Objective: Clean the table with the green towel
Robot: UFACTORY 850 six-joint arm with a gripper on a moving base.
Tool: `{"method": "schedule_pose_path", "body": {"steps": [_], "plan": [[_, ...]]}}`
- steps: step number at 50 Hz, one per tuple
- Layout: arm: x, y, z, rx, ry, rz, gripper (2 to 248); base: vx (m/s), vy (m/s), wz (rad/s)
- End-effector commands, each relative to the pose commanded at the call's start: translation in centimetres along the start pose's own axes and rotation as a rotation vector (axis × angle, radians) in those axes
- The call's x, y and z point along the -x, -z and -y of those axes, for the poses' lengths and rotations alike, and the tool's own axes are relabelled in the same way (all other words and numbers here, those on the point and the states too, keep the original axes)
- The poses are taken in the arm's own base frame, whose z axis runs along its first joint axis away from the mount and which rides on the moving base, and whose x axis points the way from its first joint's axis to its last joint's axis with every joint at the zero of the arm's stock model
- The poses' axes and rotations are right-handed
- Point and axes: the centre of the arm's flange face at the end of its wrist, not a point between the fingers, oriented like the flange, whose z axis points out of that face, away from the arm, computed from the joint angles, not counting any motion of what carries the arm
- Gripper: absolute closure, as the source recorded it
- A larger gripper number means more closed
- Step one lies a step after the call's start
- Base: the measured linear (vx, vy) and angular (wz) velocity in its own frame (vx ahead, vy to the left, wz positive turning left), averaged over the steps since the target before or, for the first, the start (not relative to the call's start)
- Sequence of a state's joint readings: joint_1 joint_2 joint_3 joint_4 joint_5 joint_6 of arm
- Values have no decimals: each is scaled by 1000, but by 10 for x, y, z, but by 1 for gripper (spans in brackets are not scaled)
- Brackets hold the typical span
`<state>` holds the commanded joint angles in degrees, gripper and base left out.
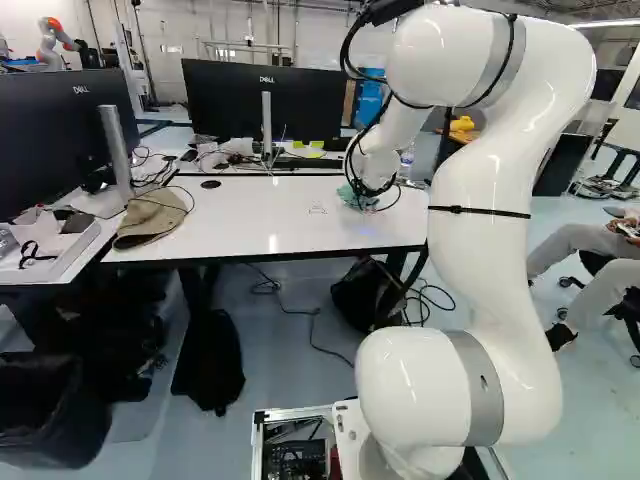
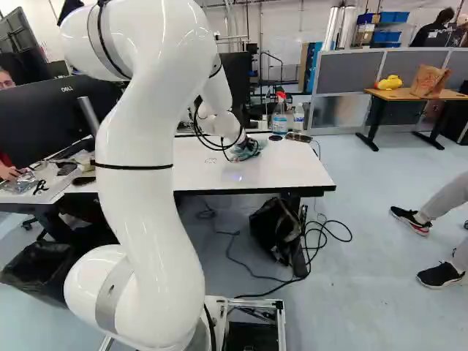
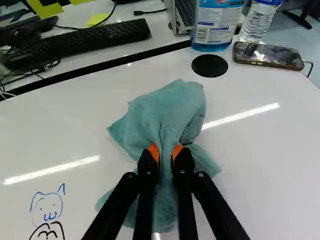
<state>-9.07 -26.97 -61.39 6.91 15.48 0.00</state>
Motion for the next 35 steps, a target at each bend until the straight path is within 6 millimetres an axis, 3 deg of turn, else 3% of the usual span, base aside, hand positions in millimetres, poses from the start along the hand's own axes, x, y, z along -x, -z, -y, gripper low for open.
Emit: {"method": "schedule_pose_path", "body": {"steps": [35], "plan": [[-21,42,10,-19,8,-60,203,0,0,0]]}}
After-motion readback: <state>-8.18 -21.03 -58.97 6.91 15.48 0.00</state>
